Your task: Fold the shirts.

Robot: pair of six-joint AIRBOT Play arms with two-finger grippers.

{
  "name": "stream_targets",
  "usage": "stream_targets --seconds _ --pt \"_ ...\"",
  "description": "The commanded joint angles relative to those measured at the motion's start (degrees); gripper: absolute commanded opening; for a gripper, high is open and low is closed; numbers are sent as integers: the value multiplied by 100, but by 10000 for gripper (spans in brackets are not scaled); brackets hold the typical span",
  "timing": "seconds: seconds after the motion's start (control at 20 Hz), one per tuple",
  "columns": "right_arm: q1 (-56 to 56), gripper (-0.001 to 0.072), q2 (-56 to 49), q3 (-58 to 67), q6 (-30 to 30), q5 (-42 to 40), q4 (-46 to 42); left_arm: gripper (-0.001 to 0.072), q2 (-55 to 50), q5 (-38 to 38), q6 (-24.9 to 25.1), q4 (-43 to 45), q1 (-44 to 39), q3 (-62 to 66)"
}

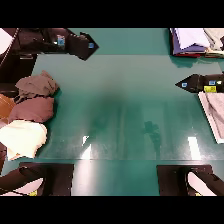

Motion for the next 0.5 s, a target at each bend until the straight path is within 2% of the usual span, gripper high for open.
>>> stream_targets --seconds 0.0,0.2,0.35,0.45 --pt "7 16 -2 -2 2 35 2 613 -4 -35 -870 2127 595 -282" --pt "7 16 -2 -2 2 13 2 613 -4 205 -1189 2175 1989 -1547" --pt "7 16 -2 -2 2 -57 2 613 -136 942 -1185 2164 2656 -2638" --pt "7 16 -2 -2 2 -72 4 613 -551 1082 -1185 2153 2931 -2918"
